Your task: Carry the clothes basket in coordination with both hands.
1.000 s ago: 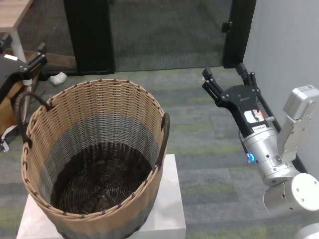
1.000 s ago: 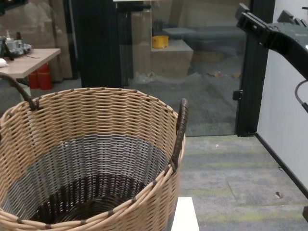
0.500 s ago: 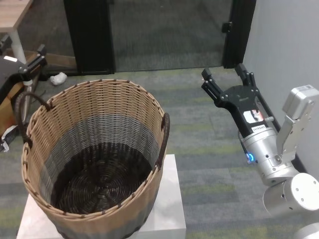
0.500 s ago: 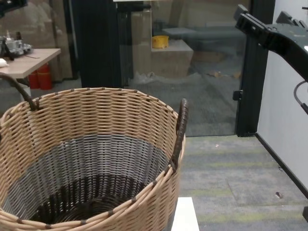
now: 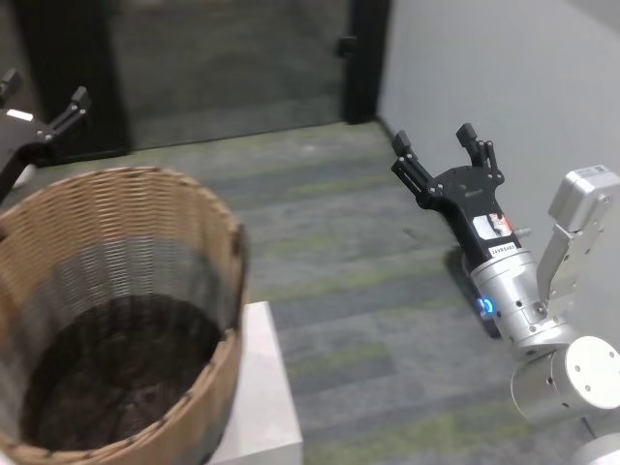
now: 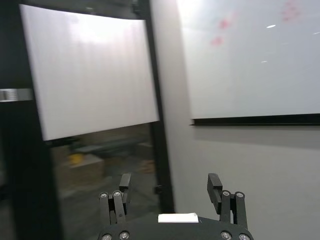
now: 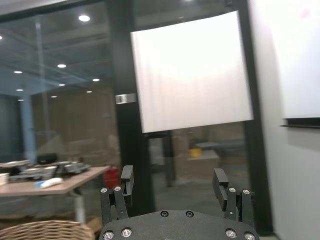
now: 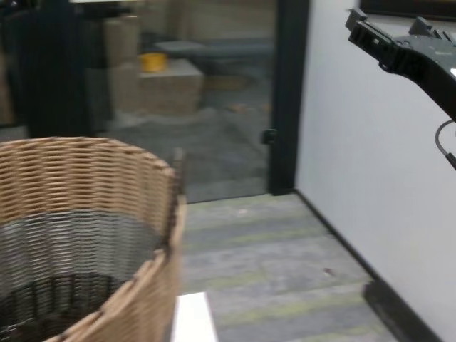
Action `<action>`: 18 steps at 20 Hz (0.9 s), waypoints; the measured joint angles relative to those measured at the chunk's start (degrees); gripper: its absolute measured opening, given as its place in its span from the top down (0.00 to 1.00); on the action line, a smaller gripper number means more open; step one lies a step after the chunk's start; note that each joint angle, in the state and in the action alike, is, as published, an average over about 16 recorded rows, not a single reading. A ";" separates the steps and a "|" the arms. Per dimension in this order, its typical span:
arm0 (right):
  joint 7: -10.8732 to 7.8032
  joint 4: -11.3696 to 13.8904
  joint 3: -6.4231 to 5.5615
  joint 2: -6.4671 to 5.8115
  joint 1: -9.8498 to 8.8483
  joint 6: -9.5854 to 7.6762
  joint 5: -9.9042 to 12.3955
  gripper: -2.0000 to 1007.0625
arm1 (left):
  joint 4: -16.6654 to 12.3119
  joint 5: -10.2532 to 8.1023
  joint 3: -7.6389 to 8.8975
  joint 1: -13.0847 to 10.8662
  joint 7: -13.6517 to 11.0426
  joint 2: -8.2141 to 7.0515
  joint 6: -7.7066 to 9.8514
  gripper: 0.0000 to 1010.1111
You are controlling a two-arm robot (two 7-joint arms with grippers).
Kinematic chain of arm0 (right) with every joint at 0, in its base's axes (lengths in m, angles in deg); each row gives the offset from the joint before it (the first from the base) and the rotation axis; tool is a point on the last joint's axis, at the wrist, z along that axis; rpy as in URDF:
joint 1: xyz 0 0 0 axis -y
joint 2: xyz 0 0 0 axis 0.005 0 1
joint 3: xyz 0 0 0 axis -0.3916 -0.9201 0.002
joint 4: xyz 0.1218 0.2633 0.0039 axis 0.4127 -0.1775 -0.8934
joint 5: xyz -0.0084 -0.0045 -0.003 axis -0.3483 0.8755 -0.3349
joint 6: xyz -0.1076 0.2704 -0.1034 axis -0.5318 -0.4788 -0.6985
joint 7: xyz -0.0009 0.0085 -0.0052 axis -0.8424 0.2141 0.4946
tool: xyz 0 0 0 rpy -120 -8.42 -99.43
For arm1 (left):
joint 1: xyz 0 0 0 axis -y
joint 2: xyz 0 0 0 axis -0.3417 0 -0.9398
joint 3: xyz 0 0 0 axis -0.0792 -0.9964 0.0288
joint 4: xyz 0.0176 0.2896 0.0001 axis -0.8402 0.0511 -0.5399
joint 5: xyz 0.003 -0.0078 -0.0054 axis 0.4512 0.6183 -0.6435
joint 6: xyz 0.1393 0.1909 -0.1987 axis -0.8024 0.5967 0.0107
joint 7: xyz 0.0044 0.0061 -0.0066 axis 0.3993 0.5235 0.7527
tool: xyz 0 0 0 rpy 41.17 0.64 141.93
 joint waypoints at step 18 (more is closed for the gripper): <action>0.00 -0.05 0.03 -0.01 0.04 -0.04 0.00 0.01 | 0.00 0.00 0.03 -0.05 0.00 -0.01 0.06 0.01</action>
